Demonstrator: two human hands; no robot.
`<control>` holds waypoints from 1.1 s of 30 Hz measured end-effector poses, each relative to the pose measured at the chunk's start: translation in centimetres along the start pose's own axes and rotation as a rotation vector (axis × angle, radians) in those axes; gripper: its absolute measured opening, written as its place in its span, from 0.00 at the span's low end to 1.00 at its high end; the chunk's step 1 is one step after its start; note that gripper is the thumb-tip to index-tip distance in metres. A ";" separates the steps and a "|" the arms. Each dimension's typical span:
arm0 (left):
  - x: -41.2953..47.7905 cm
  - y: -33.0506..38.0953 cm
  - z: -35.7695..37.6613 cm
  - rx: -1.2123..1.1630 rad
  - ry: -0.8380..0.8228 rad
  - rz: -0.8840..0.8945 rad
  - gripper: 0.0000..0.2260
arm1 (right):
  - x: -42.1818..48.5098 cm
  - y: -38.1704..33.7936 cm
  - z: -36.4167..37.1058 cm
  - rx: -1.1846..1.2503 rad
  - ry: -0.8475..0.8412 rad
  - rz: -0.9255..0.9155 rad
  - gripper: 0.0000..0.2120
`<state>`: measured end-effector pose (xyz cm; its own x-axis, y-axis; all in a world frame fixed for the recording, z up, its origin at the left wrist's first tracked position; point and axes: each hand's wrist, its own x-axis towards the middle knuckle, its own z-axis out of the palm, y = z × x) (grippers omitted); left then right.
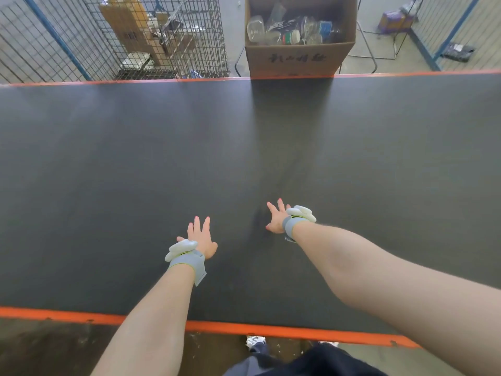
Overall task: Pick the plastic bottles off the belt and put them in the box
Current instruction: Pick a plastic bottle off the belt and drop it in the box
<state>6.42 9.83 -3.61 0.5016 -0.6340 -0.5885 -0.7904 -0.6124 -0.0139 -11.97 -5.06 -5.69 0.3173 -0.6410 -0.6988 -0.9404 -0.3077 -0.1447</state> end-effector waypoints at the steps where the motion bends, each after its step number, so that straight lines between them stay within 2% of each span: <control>1: 0.0 -0.2 0.1 -0.001 -0.023 0.008 0.34 | 0.0 0.0 0.1 -0.005 -0.007 0.002 0.36; 5: 0.1 -0.2 0.7 -0.018 -0.119 0.047 0.30 | 0.0 0.7 0.5 0.026 -0.042 0.030 0.36; 12: -0.3 0.2 0.2 -0.065 -0.022 0.069 0.27 | -0.4 0.3 0.3 0.068 -0.047 -0.001 0.38; 14: -0.6 0.5 0.0 -0.020 0.036 0.044 0.29 | -0.3 0.1 0.0 0.049 -0.011 -0.049 0.41; 16: -1.1 0.3 -0.1 0.009 0.066 0.009 0.34 | -0.5 0.0 -0.1 0.049 0.005 -0.069 0.49; 19: -1.6 -0.9 0.1 0.025 0.109 -0.038 0.41 | -0.7 1.0 0.6 0.113 0.029 0.021 0.61; 22: -2.0 -3.0 0.5 0.021 0.103 -0.116 0.45 | -0.5 2.9 2.0 0.148 -0.008 0.132 0.64; 25: -1.7 -4.7 1.6 -0.034 -0.014 -0.163 0.46 | -0.2 3.8 3.9 0.153 -0.015 0.207 0.57; 28: -1.8 -4.9 2.3 -0.119 -0.170 -0.107 0.38 | 0.4 2.9 4.8 0.203 0.110 0.211 0.47; 31: -1.9 -4.4 2.2 -0.178 -0.102 -0.029 0.28 | 0.7 1.1 3.9 0.190 0.170 0.085 0.44; 33: -1.9 -4.3 1.5 -0.175 -0.035 -0.013 0.26 | 0.9 -0.7 2.8 0.167 0.165 0.005 0.45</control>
<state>8.32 14.32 -3.64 0.4966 -0.6107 -0.6168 -0.7093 -0.6951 0.1171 -11.40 -3.49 -8.16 0.3152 -0.7525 -0.5782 -0.9450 -0.1925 -0.2645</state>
